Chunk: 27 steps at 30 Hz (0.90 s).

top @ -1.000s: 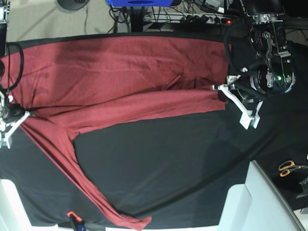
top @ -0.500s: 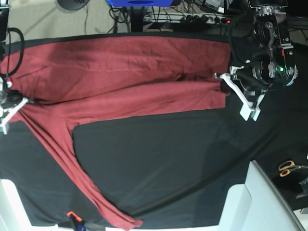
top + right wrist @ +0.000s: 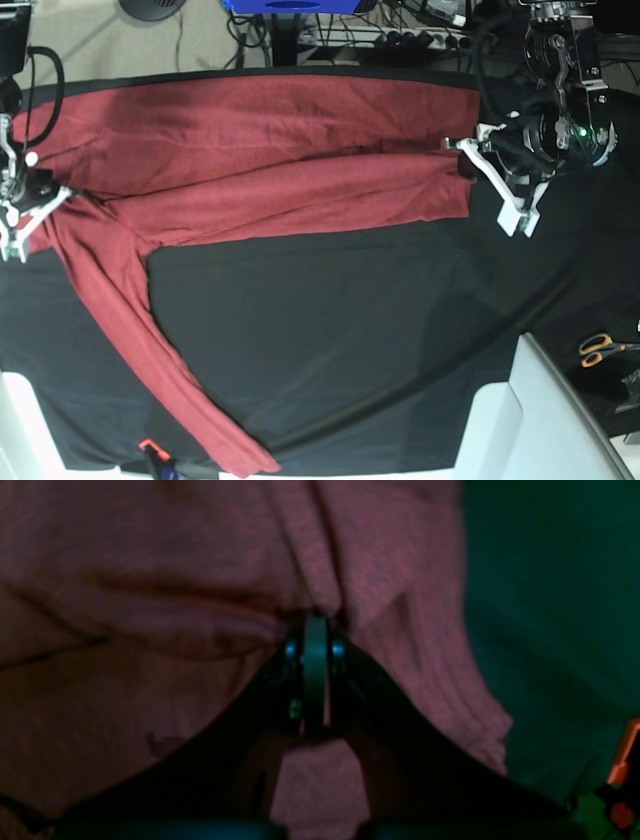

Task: Fold the T-shirt properly
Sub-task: 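Carry the held hem with both grippers over the body toward the collar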

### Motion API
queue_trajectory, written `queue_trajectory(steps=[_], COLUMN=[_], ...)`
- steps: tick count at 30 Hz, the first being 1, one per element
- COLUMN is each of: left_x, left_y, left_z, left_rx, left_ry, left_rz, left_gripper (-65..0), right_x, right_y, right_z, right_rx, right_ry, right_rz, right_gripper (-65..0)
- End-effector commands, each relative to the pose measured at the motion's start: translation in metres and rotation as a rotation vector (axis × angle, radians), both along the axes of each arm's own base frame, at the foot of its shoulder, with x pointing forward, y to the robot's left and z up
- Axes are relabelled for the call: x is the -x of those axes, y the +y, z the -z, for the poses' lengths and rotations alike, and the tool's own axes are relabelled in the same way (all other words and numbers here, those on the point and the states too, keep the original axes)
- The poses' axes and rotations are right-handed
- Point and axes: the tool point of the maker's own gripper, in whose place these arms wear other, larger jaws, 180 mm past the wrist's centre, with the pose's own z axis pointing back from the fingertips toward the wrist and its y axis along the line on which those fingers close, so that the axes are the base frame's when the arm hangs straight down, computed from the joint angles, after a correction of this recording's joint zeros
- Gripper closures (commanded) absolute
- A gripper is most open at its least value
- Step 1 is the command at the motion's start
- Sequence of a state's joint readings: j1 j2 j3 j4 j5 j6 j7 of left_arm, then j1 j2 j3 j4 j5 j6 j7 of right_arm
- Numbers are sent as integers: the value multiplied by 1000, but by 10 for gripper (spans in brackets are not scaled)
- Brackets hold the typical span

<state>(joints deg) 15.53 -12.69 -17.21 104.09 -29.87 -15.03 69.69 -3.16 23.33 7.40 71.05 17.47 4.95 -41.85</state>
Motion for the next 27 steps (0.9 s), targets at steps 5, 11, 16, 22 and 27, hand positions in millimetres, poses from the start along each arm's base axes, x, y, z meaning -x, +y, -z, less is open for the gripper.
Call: queue_trajectory(steps=[5, 11, 16, 22, 27], left_x=[-9, -8, -10, -10, -9], left_y=[2, 10, 21, 23, 18], left_z=[-16, -17, -20, -20, -19], left_rx=[-18, -43, -75, -82, -74], left_ry=[-58, -53, -54, -54, -50], left_rz=[11, 19, 29, 33, 39], left_gripper=[0, 0, 0, 0, 0], right_x=[-7, -6, -7, -6, -2], right_y=[-15, -17, -18, -18, -17], right_z=[-12, -11, -12, -12, -9], right_rx=[41, 42, 46, 48, 42], right_ry=[-28, -23, -24, -22, -2], right_rz=[4, 8, 7, 6, 11], right_gripper=[0, 0, 0, 0, 0])
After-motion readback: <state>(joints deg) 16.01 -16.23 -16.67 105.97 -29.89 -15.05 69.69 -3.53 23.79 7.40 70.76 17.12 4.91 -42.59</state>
